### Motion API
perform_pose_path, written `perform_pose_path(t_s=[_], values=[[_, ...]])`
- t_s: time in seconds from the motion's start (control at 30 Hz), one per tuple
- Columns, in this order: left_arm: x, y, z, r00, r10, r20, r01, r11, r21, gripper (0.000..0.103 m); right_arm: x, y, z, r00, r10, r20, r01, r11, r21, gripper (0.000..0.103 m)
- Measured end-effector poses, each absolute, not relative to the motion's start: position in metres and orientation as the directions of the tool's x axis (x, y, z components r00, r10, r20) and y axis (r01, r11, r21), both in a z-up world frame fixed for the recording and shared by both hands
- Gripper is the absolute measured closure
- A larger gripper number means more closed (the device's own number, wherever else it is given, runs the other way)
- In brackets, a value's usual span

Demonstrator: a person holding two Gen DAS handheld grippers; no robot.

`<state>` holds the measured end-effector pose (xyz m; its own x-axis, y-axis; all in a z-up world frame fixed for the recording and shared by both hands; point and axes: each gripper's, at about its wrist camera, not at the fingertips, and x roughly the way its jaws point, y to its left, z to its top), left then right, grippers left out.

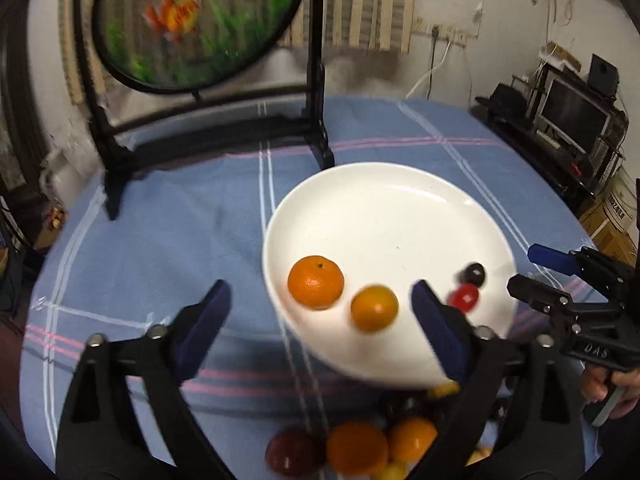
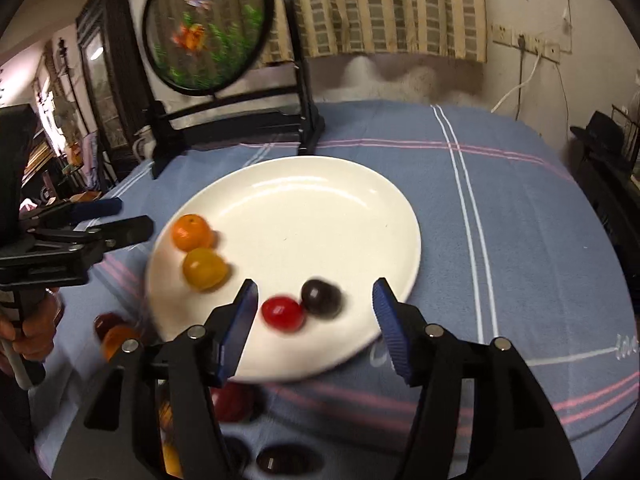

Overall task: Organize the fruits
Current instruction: 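Place the tangerine and dark plum on the plate, opening both tools, then grasp the pale yellow fruit with the right tool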

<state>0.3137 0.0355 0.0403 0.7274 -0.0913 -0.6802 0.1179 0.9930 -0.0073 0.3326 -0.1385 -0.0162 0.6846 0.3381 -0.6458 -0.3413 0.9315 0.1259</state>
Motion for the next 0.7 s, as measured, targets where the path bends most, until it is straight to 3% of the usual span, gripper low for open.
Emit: perform_pose_path(t_s=[0.1, 0.4, 0.7], values=[[0.276, 0.038, 0.038, 0.748, -0.106, -0.655, 0.123, 0.992, -0.019, 0.002, 0.302, -0.148, -0.022, 0.679, 0.346, -0.648, -0.358, 0.926, 0.120, 0.043], [0.215, 0.039, -0.001, 0.688, -0.206, -0.696, 0.137, 0.979, -0.154, 0.002, 0.238, -0.166, -0.044, 0.630, 0.368, -0.684, -0.382, 0.913, 0.139, 0.043], [0.197, 0.031, -0.009, 0.690, -0.199, -0.696, 0.154, 0.980, -0.127, 0.002, 0.229, -0.153, -0.051, 0.605, 0.340, -0.720, -0.419, 0.905, 0.075, 0.044]])
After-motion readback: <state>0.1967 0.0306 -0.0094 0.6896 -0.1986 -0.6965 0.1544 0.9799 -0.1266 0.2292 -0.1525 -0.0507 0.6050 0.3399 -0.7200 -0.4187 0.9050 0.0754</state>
